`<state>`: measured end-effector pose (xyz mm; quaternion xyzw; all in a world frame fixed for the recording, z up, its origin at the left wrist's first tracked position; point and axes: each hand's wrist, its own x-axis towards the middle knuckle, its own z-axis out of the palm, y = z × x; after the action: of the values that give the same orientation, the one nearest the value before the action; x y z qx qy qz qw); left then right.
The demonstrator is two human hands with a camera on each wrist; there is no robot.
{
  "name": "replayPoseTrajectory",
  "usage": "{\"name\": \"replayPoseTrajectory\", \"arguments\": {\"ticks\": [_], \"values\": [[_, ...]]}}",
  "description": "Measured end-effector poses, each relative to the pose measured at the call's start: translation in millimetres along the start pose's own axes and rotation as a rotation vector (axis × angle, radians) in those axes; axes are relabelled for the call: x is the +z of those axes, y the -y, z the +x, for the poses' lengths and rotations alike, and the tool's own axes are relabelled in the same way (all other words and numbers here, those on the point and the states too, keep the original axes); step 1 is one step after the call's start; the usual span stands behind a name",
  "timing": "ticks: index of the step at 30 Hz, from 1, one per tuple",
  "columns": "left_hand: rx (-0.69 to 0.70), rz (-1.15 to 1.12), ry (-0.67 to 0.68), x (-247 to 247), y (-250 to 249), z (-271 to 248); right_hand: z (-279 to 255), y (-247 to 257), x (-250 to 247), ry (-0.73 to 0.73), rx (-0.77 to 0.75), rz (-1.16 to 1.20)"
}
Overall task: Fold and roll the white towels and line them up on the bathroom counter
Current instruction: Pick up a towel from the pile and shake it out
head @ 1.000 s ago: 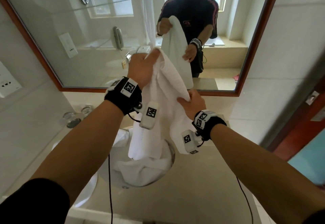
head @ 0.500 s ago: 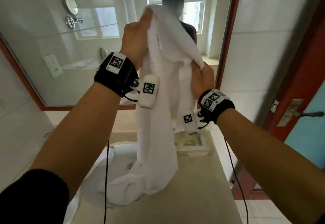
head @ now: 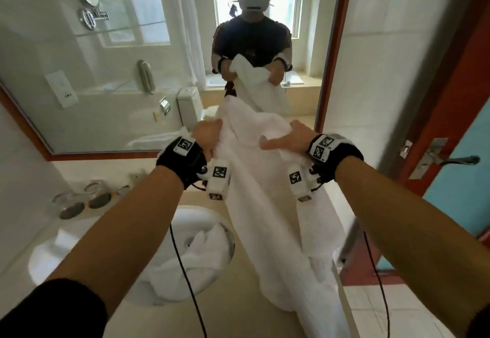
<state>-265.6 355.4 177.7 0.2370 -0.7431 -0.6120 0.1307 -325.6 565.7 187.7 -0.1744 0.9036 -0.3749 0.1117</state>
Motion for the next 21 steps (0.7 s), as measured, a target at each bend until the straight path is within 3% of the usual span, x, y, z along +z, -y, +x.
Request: {"name": "replayPoseTrajectory", "arguments": {"ticks": [5,9,12,16,18,21], "values": [[-0.131,0.181,-0.016,-8,98,35,26,-56,57,0.173,0.083,-0.357],[-0.215,0.086,-0.004,-9,124,61,44,-83,80,-0.015,0.060,-0.354],[-0.087,0.226,-0.011,0,132,78,59,-96,90,-0.061,0.096,-0.341],[0.008,0.381,0.020,14,135,94,77,-93,90,0.117,0.082,-0.344],[0.023,0.457,0.129,18,137,98,83,-86,88,0.197,0.046,-0.304],[0.097,0.663,0.304,26,150,103,87,-80,89,0.194,0.097,-0.118]]}}
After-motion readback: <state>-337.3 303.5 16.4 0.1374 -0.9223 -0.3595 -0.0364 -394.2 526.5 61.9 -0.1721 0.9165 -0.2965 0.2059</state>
